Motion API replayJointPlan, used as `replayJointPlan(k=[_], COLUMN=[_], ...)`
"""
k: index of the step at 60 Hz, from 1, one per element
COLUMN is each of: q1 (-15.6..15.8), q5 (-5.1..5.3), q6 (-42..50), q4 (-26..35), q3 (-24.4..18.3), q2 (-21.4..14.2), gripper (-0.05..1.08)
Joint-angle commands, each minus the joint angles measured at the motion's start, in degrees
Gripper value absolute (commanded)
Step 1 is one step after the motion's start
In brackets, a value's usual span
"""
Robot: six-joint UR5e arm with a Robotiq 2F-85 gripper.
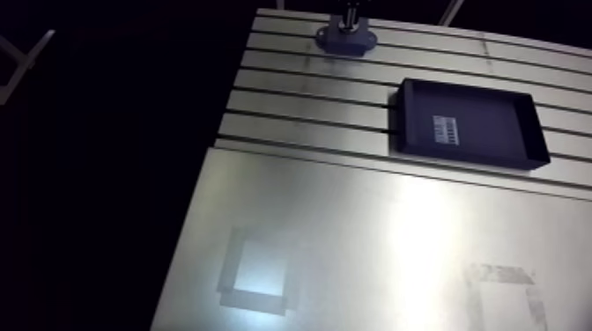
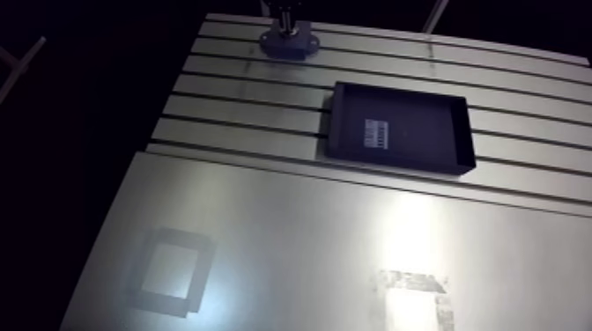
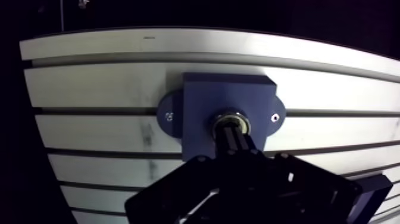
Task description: Pick up the bearing and press it into the housing until flush.
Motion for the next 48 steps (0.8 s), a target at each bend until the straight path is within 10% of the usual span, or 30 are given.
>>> replayJointPlan(k=[1,48], q1=[-0.05,-0.05], q5=[0.03,0.38], q6=[-0.03,-0.47], q4=[-0.04,-0.04], q3=[0.01,-0.08], q2=[0.07,0.42], gripper=[1.08,1.08])
